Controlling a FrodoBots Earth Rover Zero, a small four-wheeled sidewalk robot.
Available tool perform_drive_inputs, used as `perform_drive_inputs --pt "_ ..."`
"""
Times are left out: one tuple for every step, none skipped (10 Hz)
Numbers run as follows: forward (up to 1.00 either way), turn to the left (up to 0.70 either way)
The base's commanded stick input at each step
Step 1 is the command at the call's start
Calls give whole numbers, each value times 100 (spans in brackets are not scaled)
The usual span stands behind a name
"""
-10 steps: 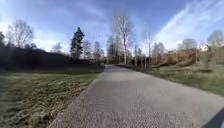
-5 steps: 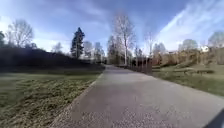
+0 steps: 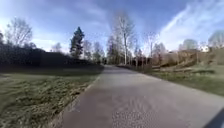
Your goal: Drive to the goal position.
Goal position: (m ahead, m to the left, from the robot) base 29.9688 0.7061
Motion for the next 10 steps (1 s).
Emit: perform_drive_inputs --pt "100 0" --pt "100 0" --pt "100 0" --pt "100 0" --pt "100 0" --pt "100 0" --pt "100 0" --pt "100 0" --pt "100 0" --pt "100 0"
